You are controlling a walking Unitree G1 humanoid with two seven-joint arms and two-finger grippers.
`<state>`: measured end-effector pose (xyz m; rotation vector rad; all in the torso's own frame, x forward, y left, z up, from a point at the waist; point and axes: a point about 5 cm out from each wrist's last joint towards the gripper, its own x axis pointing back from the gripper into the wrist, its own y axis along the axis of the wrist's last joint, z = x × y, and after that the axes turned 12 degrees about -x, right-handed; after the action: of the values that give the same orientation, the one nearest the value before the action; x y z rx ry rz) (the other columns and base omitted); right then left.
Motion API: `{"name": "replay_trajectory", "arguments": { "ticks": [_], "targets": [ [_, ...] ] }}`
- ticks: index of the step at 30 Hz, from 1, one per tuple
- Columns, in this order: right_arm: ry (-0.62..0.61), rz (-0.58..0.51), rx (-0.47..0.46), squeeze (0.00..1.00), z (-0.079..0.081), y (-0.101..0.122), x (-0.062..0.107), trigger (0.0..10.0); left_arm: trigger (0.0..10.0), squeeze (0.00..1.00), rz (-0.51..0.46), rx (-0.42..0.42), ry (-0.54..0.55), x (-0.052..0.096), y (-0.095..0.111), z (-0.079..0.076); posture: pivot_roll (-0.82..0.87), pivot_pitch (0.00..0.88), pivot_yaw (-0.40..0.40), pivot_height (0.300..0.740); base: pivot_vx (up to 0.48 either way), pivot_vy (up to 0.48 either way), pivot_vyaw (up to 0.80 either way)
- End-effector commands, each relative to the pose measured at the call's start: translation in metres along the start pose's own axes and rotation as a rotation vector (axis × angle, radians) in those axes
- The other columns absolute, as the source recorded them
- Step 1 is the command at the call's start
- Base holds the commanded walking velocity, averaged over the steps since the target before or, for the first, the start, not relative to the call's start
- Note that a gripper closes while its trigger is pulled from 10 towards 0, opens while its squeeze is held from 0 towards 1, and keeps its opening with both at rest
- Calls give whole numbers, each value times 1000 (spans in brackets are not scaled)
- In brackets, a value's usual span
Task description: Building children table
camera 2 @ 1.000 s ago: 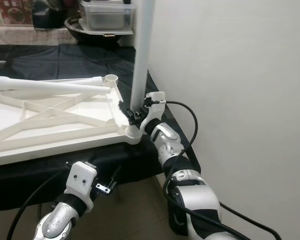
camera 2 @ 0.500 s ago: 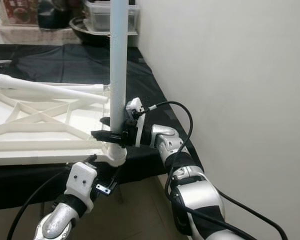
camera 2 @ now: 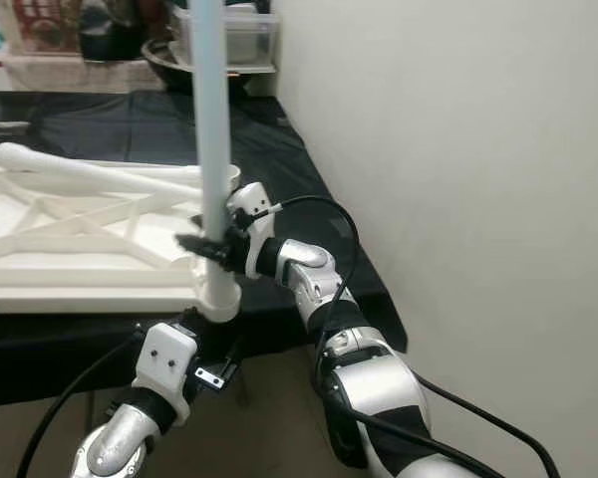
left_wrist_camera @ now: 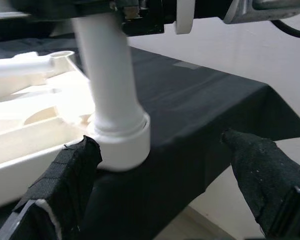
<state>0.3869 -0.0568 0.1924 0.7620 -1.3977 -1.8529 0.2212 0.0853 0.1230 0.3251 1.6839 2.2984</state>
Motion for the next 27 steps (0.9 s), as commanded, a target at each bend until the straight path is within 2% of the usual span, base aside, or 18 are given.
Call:
{"name": "replay_trajectory", "arguments": {
  "ticks": [1,2,4,6,9,14,17,18,19,20,21,22,26,27],
  "targets": [
    [-209,-17,-80,0,-18,-5,8,0,10000,0,5,5,-9,1,-1,-3,121,57,-124,740,0,0,0],
    [-403,-73,-122,0,-30,-4,15,0,10000,0,5,6,-9,1,-1,-3,120,61,-123,740,0,0,0],
    [-691,-146,-182,0,-46,-6,28,0,10000,0,4,6,-9,0,-1,-2,119,61,-121,740,0,0,0],
    [-691,-146,-182,0,-46,-6,28,0,10000,0,4,6,-9,0,-1,-2,119,61,-121,740,0,0,0],
    [-984,-256,-250,0,-55,-10,41,0,10000,0,4,5,-9,0,-1,-2,119,61,-121,740,0,0,0],
    [-1085,-308,-305,0,-52,-11,40,0,10000,0,4,4,-9,0,-1,-2,122,63,-123,740,0,0,0],
    [-1154,-338,-353,0,-46,-12,34,0,10000,0,4,4,-8,0,-1,-2,125,64,-124,740,0,0,0],
    [-1138,-339,-376,0,-42,-12,28,2902,10000,0,4,4,-7,1,-1,-2,127,66,-126,740,0,0,0],
    [-1138,-339,-376,0,-42,-12,28,2902,10000,0,4,4,-7,1,-1,-2,127,66,-126,740,0,0,0],
    [-1097,-322,-370,0,-37,-12,21,10000,10000,0,4,4,-6,1,-1,-2,126,67,-125,740,0,0,0],
    [-1028,-297,-348,882,-30,-12,13,10000,10000,0,4,4,-5,1,-1,-2,124,68,-124,740,0,0,0],
    [-984,-294,-342,1000,-27,-12,9,10000,10000,0,4,4,-5,1,-1,-1,124,68,-124,740,0,0,0],
    [-925,-297,-322,1000,-25,-11,7,10000,10000,0,5,4,-6,1,-1,-1,121,67,-123,740,0,0,0],
    [-888,-307,-270,518,-26,-10,10,10000,10000,0,5,5,-7,1,-1,-1,121,67,-122,740,0,0,0]
  ]
}}
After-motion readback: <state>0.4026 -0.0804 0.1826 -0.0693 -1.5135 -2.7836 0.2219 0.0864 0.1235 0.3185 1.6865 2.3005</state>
